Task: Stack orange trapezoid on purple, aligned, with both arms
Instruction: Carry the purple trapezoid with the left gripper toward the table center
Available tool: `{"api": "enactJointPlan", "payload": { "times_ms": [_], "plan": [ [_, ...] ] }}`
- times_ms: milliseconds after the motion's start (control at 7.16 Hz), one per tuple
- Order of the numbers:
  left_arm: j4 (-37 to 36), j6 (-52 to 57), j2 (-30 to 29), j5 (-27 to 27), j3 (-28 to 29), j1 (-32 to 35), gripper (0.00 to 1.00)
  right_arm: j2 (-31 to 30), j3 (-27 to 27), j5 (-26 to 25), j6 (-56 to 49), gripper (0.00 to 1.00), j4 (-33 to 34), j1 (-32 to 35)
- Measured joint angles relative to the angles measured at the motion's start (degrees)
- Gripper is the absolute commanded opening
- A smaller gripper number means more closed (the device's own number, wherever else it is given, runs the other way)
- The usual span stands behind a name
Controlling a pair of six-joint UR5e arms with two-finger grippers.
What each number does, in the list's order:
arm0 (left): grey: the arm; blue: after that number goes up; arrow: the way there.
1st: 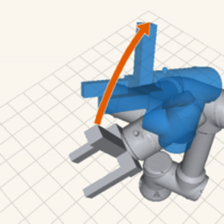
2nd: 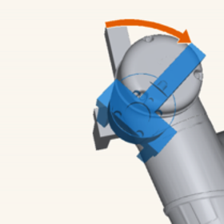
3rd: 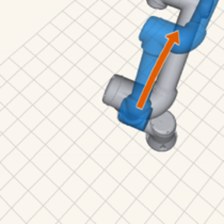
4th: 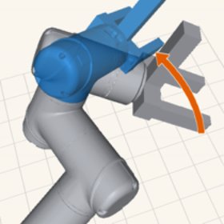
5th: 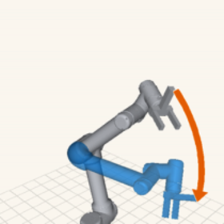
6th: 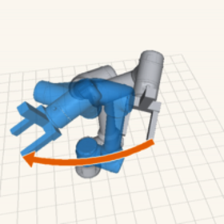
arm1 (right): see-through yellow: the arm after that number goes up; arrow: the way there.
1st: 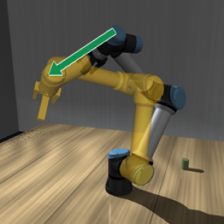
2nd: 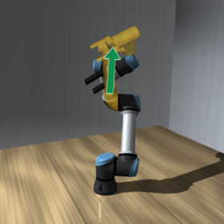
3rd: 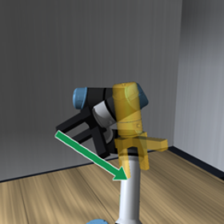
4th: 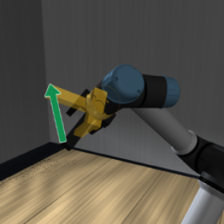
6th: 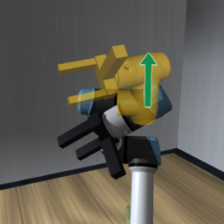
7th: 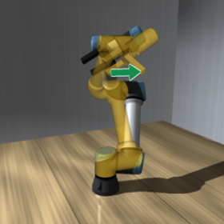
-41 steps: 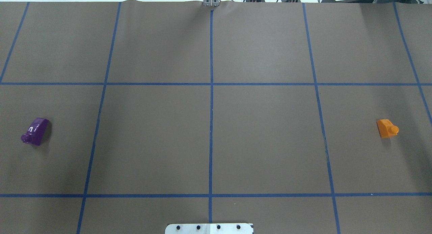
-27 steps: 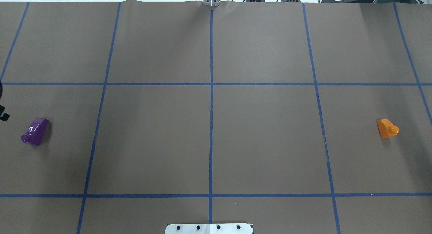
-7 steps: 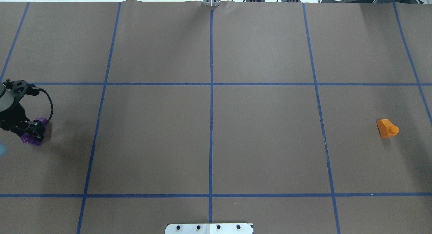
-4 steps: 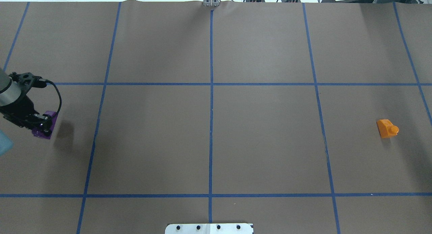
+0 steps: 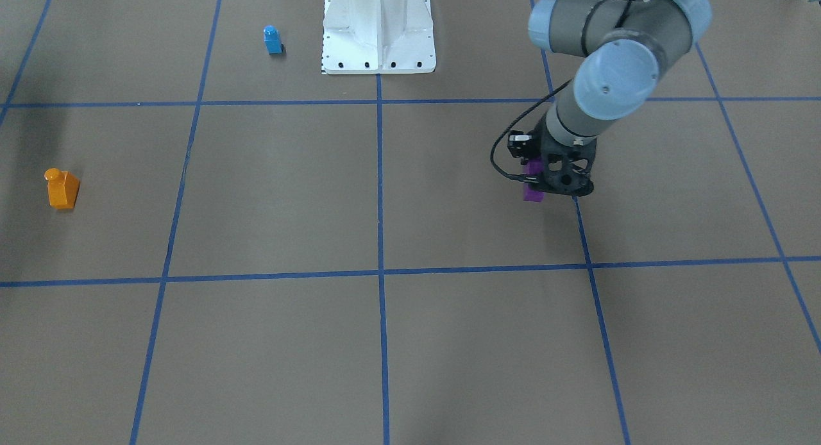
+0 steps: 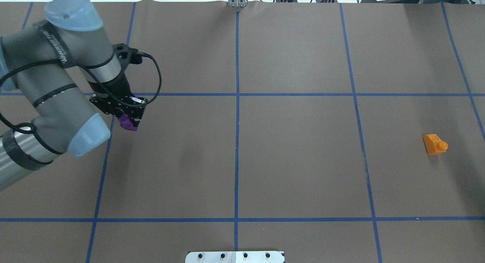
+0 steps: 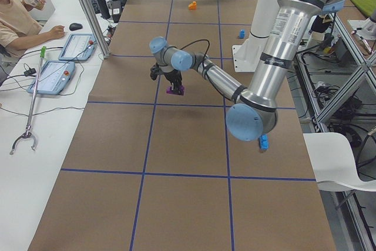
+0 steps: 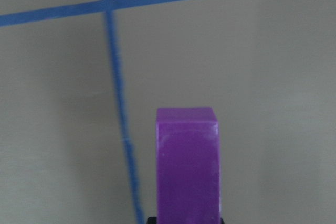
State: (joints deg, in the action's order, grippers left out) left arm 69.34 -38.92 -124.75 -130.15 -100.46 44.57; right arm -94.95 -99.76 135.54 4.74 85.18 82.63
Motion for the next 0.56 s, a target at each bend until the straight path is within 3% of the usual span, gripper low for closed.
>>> {"api": "enactJointPlan", "payload": {
  "times_ms": [279,559],
  "plan": [
    [3.40,-5.97,-9.97,0.69,9.15,-4.11,0.00,-0.03,-0.10,0.99,0.16,1.00,-0.15,-1.22],
    [13.66,-12.80,-16.01,1.05,20.33,-7.08,0.00,0.02,-0.12,3.15,0.48,1.00,-0.21,-1.47]
  ]
}}
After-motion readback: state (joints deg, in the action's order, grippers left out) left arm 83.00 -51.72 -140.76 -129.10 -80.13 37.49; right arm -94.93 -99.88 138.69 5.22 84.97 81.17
